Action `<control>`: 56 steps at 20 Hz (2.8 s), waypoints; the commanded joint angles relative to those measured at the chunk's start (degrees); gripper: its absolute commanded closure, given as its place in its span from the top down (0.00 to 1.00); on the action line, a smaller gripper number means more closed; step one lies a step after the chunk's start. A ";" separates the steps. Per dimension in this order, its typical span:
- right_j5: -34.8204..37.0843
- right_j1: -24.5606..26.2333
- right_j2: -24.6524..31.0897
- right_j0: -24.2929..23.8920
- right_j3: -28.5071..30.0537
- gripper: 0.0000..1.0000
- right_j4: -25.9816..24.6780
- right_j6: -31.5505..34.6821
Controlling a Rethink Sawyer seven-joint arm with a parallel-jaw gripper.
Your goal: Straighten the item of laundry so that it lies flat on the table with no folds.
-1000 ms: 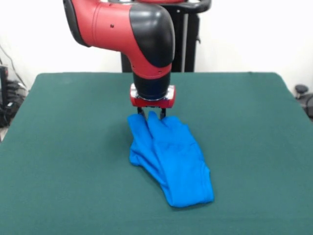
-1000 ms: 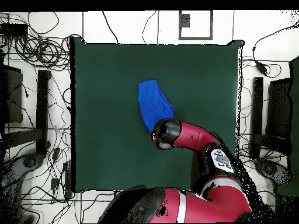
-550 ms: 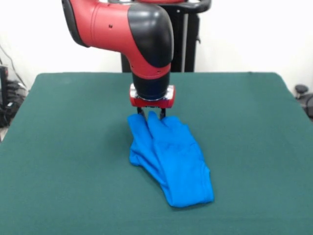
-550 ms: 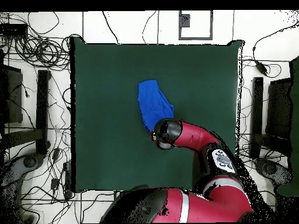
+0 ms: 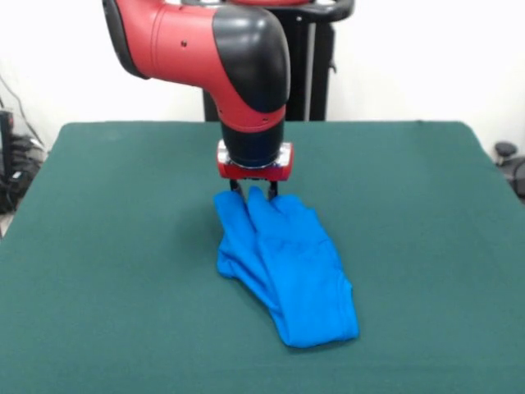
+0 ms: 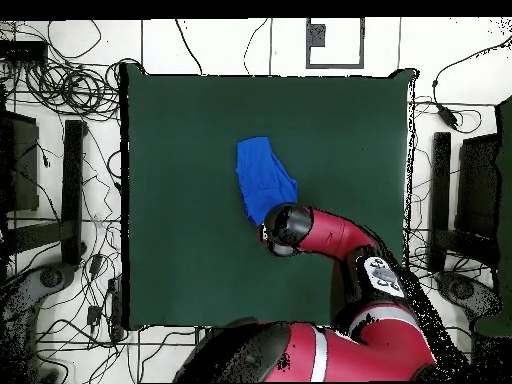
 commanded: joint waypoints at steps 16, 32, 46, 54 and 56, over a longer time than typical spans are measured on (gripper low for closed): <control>-11.75 1.57 5.87 1.86 -0.67 1.00 2.62 11.92; -13.51 0.20 4.52 3.46 -0.76 0.00 3.71 13.99; -10.28 -3.99 3.71 4.74 1.77 0.00 5.87 16.18; -5.03 -8.91 1.60 7.47 3.32 0.00 9.20 19.03; -4.20 -9.69 1.20 8.16 3.79 0.00 10.18 19.42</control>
